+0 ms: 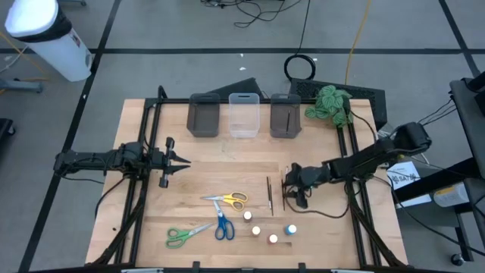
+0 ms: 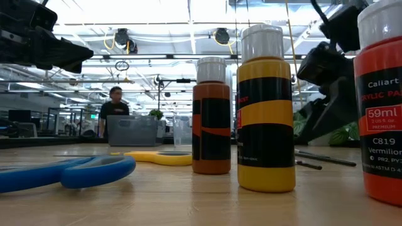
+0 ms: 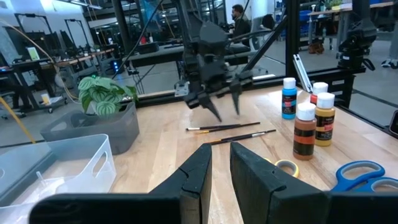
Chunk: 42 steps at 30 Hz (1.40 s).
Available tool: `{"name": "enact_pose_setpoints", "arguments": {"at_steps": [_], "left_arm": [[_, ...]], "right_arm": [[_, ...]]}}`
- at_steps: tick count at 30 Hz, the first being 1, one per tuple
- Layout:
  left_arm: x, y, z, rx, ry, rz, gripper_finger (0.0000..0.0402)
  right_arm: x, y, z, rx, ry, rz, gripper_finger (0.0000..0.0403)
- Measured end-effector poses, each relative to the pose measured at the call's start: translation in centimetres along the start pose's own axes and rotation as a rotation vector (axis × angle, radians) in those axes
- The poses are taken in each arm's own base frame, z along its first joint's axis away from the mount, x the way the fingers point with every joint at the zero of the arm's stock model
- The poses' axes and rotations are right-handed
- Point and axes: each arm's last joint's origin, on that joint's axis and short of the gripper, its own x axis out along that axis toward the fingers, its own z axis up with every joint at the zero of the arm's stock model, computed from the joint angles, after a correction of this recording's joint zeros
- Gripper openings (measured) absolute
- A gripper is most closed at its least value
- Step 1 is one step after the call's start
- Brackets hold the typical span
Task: Pick & Place Paint Supplies
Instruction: Put the black paintbrush into the right black bin
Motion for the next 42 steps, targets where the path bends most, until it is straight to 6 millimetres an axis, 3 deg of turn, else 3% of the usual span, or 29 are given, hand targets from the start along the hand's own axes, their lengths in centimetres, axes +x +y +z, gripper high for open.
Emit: {"name": "enact_pose_setpoints", "arguments": {"at_steps": [5, 12, 17, 23, 27, 33, 42], "left_arm": [[0.0, 0.0, 0.0, 0.000, 0.001, 0.002, 0.0072], [0.0, 0.0, 0.0, 0.000, 0.001, 0.001, 0.0072], [0.0, 0.0, 0.0, 0.000, 0.001, 0.002, 0.0072], [0.0, 0.0, 0.0, 0.000, 0.002, 0.003, 0.0072], [0.0, 0.0, 0.0, 0.000, 0.001, 0.003, 0.0072], [0.0, 0.0, 0.0, 0.000, 0.002, 0.003, 0.0072], [0.0, 0.0, 0.0, 0.000, 0.002, 0.003, 0.0072]], "right_arm": [[0.7, 0.2, -0.1, -0.001, 0.177, -0.010, 0.0175], [-0.6, 0.3, 0.1, 0.014, 0.355, -0.062, 0.0158], [-2.1, 0.5, 1.3, -0.010, 0.262, -0.125, 0.0148], [-2.9, -0.5, 1.5, -0.066, 0.128, -0.422, 0.0153], [-2.3, -1.7, 0.4, -0.066, 0.175, -0.517, 0.0181], [-0.7, -2.2, -0.5, -0.046, 0.126, -0.473, 0.0216], [0.5, -2.8, -1.9, -0.042, 0.179, -0.507, 0.0182]]}}
